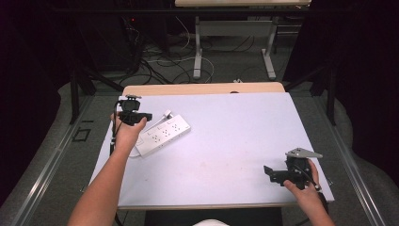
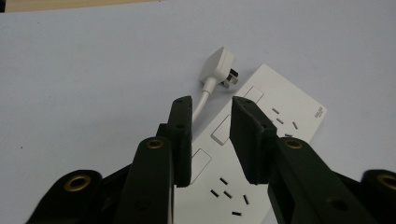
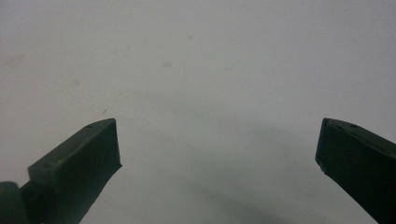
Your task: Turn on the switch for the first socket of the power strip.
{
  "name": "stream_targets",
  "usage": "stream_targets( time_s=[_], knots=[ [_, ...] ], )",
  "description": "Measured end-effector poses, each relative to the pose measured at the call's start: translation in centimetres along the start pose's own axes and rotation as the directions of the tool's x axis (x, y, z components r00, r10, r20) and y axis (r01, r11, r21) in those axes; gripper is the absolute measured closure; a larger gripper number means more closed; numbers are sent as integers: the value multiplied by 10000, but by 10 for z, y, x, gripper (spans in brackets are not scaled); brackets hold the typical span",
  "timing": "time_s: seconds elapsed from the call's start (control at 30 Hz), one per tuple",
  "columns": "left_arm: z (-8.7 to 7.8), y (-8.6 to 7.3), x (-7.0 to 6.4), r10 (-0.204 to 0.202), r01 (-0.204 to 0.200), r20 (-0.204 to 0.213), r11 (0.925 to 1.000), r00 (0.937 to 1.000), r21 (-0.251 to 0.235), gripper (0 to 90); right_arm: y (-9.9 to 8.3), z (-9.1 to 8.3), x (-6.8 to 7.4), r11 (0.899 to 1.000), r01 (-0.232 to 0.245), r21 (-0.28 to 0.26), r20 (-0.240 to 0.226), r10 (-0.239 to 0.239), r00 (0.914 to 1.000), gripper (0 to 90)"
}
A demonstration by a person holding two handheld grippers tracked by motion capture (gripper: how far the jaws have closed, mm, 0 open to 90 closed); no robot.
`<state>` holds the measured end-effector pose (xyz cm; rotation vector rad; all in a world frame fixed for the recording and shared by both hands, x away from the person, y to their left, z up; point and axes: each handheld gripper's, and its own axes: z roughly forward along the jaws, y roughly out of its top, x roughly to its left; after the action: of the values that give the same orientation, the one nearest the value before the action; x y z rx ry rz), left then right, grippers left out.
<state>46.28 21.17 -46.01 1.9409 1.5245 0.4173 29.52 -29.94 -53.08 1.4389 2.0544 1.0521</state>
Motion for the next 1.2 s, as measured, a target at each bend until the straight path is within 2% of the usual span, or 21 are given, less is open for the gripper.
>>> stream_targets(
  time_s=[0.27,0.33,0.43,0.47,0.53,0.57,0.63,0.67,0.77,0.83,0.9,1.07,1.2],
  knots=[
    [5,0,-2,63,-64,16,9995,10000,316,782,0,0,0,10000,-51,23,-9,51,10000,0],
    [8,0,-1,-143,139,82,9992,9999,374,791,0,0,0,10000,-52,19,-11,52,10000,0],
    [10,0,0,-258,239,242,9966,9994,787,808,0,0,0,10000,-54,17,-19,54,10000,0],
    [12,0,1,-228,214,195,9973,9996,701,816,0,0,0,10000,-52,16,-22,52,10000,0],
    [12,1,1,-246,219,285,9953,9993,941,829,0,0,0,10000,-50,16,-26,50,10000,0],
    [14,0,1,-332,316,186,9963,9993,804,837,0,0,0,10000,-52,22,-35,52,10000,0],
    [14,1,1,-364,342,198,9943,9991,1007,853,0,1,0,10000,-65,49,-40,65,10000,0],
    [16,0,0,-357,342,152,9954,9992,894,861,0,1,0,10000,-56,58,-43,56,10000,0],
    [18,0,0,-341,320,145,9918,9993,1234,892,0,1,0,10000,-20,51,-50,20,10000,0],
    [20,-1,-1,-421,419,-5,9925,9991,1146,900,0,1,0,10000,-49,67,-47,49,10000,0],
    [21,0,0,-396,398,-36,9900,9992,1350,900,0,1,0,10000,-51,59,-47,51,10000,0],
    [24,-1,1,-532,563,-251,9878,9983,1453,900,0,1,0,10000,-53,42,-33,53,10000,0],
    [25,-1,2,-642,695,-367,9832,9973,1686,900,-1,1,0,10000,-63,-1,25,63,10000,0]
  ],
)
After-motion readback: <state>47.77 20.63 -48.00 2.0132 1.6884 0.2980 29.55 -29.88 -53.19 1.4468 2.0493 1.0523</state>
